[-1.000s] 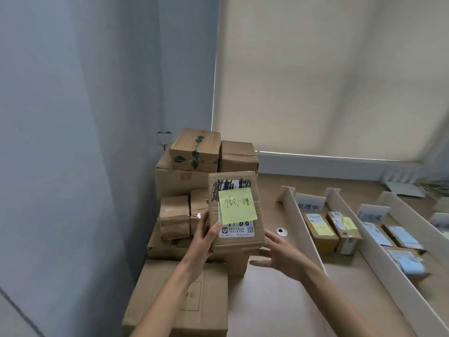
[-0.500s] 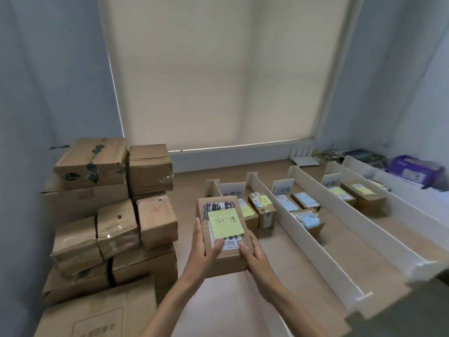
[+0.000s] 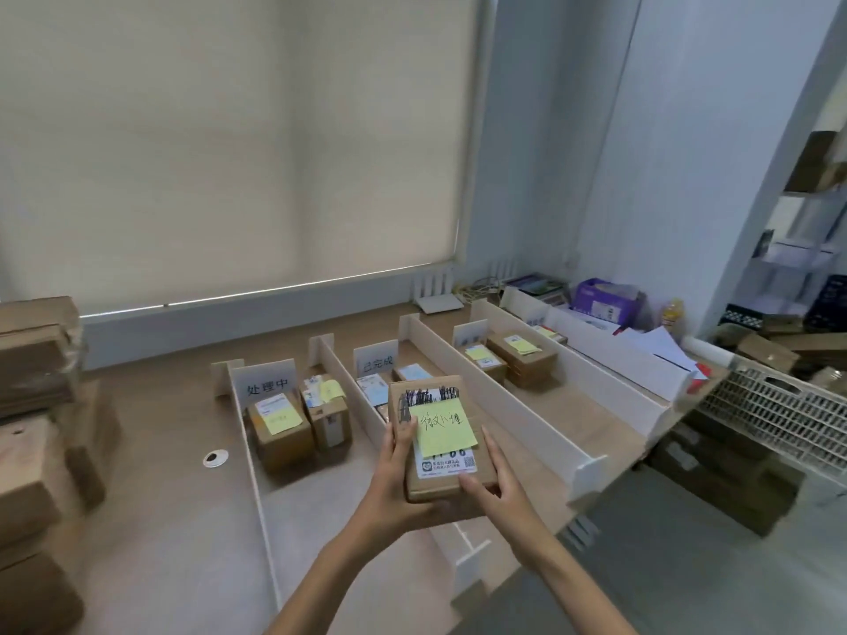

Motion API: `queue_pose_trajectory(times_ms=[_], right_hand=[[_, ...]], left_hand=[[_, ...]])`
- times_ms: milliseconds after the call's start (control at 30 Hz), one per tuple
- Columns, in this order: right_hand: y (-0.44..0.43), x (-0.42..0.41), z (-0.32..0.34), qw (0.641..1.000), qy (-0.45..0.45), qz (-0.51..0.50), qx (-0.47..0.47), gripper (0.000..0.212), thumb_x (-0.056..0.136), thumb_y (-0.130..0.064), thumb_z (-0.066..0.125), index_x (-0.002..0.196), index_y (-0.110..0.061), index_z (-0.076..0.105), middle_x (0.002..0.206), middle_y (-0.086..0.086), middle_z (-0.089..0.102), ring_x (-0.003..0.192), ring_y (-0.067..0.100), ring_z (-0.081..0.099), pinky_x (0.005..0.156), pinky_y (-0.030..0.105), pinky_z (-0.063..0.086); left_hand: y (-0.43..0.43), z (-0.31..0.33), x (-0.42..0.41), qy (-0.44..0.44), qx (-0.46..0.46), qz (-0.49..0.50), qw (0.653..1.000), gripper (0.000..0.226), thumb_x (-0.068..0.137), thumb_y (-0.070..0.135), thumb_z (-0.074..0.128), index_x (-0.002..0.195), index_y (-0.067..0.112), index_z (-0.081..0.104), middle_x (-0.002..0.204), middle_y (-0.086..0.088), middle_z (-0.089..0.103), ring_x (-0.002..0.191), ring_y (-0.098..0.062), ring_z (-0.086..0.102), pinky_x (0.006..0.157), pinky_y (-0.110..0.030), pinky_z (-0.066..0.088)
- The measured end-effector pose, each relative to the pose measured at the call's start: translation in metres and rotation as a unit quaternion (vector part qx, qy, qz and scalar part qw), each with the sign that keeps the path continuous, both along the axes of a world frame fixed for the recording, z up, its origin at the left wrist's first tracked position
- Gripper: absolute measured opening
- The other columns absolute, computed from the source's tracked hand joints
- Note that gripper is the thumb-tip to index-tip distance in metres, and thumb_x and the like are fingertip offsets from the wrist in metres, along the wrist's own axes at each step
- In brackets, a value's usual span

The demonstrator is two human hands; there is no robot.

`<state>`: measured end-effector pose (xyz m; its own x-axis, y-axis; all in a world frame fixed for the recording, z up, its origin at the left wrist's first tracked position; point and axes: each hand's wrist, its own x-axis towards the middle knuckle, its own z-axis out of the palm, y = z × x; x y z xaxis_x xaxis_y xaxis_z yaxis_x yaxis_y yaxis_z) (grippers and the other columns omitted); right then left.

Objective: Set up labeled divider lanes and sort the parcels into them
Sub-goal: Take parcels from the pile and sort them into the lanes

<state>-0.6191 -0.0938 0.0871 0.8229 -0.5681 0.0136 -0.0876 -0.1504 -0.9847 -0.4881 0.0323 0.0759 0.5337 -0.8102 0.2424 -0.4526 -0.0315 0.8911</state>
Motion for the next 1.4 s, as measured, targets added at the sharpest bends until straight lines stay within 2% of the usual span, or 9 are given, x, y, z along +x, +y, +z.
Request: queue_pose_trajectory(times_ms=[67, 200, 300, 433, 567, 767, 867, 1167, 1400], right_hand=[[-0.042, -0.032, -0.001, 1.0, 0.004, -0.016, -0.007, 0.08, 0.088, -0.035, 0.063, 0.149, -0.036, 0.011, 0.143, -0.013, 0.041, 0.124, 0.002, 0.045, 0.093, 0.012, 0.042], [-0.116, -0.084, -0.004, 0.999, 0.012, -0.051, -0.005, 0.093, 0.074, -0.051, 0.07, 0.148, -0.035, 0.017, 0.141, -0.012, 0.045, 0.126, 0.005, 0.046, 0.095, 0.017, 0.044], [-0.163, -0.107, -0.008, 0.997, 0.005, -0.075, -0.002, 0.081, 0.082, -0.036, 0.07, 0.146, -0.035, 0.022, 0.137, -0.014, 0.048, 0.121, 0.0, 0.048, 0.088, 0.012, 0.047], [-0.228, -0.118, -0.013, 0.995, -0.003, -0.101, 0.009, 0.086, 0.067, -0.053, 0.075, 0.137, -0.049, 0.026, 0.138, -0.012, 0.049, 0.123, 0.009, 0.05, 0.103, 0.039, 0.045], [-0.302, -0.11, -0.016, 0.992, 0.004, -0.128, 0.02, 0.073, 0.086, -0.027, 0.066, 0.145, -0.036, 0.023, 0.138, -0.01, 0.047, 0.12, 0.007, 0.049, 0.103, 0.036, 0.046], [-0.427, -0.098, -0.007, 0.989, 0.008, -0.148, 0.021, 0.056, 0.093, -0.026, 0.056, 0.14, -0.04, 0.029, 0.13, -0.013, 0.05, 0.116, 0.004, 0.049, 0.08, 0.017, 0.05], [-0.485, -0.096, -0.002, 0.985, 0.006, -0.169, 0.023, 0.057, 0.093, -0.021, 0.056, 0.141, -0.038, 0.03, 0.129, -0.01, 0.052, 0.118, 0.009, 0.05, 0.088, 0.021, 0.048], [-0.652, -0.12, -0.006, 0.984, 0.024, -0.177, 0.022, 0.054, 0.094, -0.021, 0.055, 0.14, -0.039, 0.032, 0.135, -0.01, 0.048, 0.126, 0.012, 0.046, 0.107, 0.04, 0.04], [-0.79, -0.133, -0.011, 0.992, 0.061, -0.101, -0.051, 0.06, 0.094, -0.02, 0.057, 0.144, -0.033, 0.028, 0.144, -0.011, 0.039, 0.133, 0.007, 0.037, 0.107, 0.029, 0.039]], left_hand=[[-0.046, -0.001, -0.021, -0.004, 0.003, -0.021, 1.0, 0.115, 0.062, 0.039, 0.084, 0.145, 0.048, 0.005, 0.154, 0.016, -0.01, 0.14, -0.007, 0.025, 0.104, -0.026, 0.044], [-0.126, -0.005, -0.06, -0.012, 0.004, -0.051, 0.999, 0.113, 0.062, 0.029, 0.085, 0.145, 0.045, 0.01, 0.155, 0.012, -0.006, 0.135, 0.015, 0.016, 0.104, -0.016, 0.039], [-0.18, -0.011, -0.078, -0.007, 0.008, -0.065, 0.998, 0.11, 0.058, 0.037, 0.085, 0.141, 0.053, 0.015, 0.154, 0.012, 0.005, 0.142, -0.009, 0.02, 0.108, -0.031, 0.04], [-0.253, -0.014, -0.086, -0.011, 0.013, -0.081, 0.997, 0.108, 0.064, 0.023, 0.085, 0.145, 0.038, 0.015, 0.154, 0.01, 0.005, 0.134, 0.005, 0.016, 0.097, 0.0, 0.031], [-0.331, -0.021, -0.077, -0.022, 0.008, -0.093, 0.995, 0.109, 0.061, 0.04, 0.084, 0.141, 0.053, 0.012, 0.154, 0.018, 0.0, 0.142, -0.011, 0.02, 0.105, -0.032, 0.043], [-0.461, -0.022, -0.064, -0.026, 0.004, -0.103, 0.994, 0.112, 0.063, 0.035, 0.084, 0.143, 0.05, 0.007, 0.155, 0.016, -0.011, 0.145, -0.014, 0.014, 0.111, -0.036, 0.036], [-0.521, -0.016, -0.061, -0.042, 0.008, -0.103, 0.994, 0.112, 0.064, 0.034, 0.084, 0.145, 0.043, 0.008, 0.154, 0.017, -0.009, 0.145, -0.014, 0.01, 0.114, -0.037, 0.031], [-0.68, -0.007, -0.091, -0.058, 0.024, -0.109, 0.992, 0.118, 0.054, 0.061, 0.074, 0.148, 0.034, 0.009, 0.146, 0.02, 0.003, 0.136, -0.004, 0.017, 0.114, -0.025, 0.027], [-0.806, -0.016, -0.116, -0.076, 0.053, -0.034, 0.995, 0.108, 0.069, 0.036, 0.08, 0.15, 0.029, 0.008, 0.152, 0.011, 0.003, 0.126, 0.005, 0.016, 0.103, -0.01, 0.025]])
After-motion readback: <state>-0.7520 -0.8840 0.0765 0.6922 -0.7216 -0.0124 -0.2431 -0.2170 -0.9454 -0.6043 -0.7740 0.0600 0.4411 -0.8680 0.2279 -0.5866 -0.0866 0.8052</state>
